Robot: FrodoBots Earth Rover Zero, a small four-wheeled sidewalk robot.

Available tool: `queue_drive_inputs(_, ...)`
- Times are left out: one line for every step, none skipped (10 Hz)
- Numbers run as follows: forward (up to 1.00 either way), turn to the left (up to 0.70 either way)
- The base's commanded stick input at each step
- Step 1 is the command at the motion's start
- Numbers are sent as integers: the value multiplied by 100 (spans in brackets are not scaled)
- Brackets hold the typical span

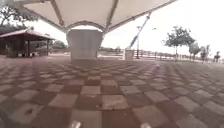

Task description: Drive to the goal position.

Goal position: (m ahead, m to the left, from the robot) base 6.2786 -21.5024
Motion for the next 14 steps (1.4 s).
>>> queue_drive_inputs(70,0)
queue_drive_inputs(70,0)
queue_drive_inputs(70,0)
queue_drive_inputs(70,0)
queue_drive_inputs(70,0)
queue_drive_inputs(70,0)
queue_drive_inputs(70,0)
queue_drive_inputs(70,0)
queue_drive_inputs(70,0)
queue_drive_inputs(70,0)
queue_drive_inputs(70,0)
queue_drive_inputs(70,0)
queue_drive_inputs(70,0)
queue_drive_inputs(70,-7)
